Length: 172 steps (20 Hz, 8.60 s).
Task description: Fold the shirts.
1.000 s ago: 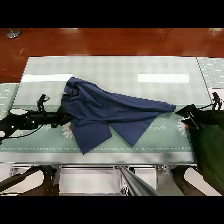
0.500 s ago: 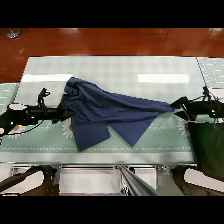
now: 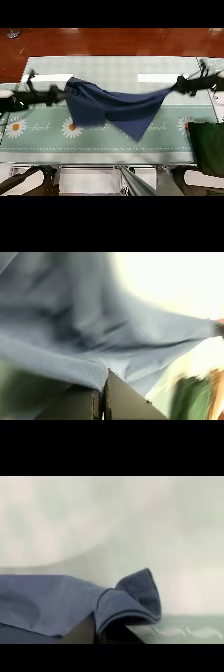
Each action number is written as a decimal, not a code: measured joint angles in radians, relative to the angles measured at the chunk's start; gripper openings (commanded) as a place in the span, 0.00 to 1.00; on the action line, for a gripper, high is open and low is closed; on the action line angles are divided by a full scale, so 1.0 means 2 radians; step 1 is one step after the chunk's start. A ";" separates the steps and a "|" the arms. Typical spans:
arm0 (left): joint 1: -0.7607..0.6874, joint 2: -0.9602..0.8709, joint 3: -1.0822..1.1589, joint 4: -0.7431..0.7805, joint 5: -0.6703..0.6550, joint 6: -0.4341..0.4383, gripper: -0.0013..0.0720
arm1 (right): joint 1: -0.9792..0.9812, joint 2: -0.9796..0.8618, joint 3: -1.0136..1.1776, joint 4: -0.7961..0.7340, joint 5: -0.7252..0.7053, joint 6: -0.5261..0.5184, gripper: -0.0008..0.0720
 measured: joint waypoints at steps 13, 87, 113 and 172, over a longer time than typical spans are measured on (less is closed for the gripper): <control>0.042 0.175 0.498 0.161 0.011 -0.090 0.05 | 0.003 0.288 0.306 -0.051 0.090 0.000 0.05; 0.133 0.117 -0.282 0.076 -0.051 0.009 0.05 | -0.085 0.172 -0.339 -0.082 -0.006 0.010 0.86; 0.130 0.226 0.478 0.179 -0.062 -0.059 0.05 | 0.015 0.306 0.321 -0.086 0.113 0.032 0.05; 0.163 -0.036 0.036 0.336 -0.146 -0.103 0.97 | -0.038 0.006 0.008 -0.144 0.110 0.013 0.86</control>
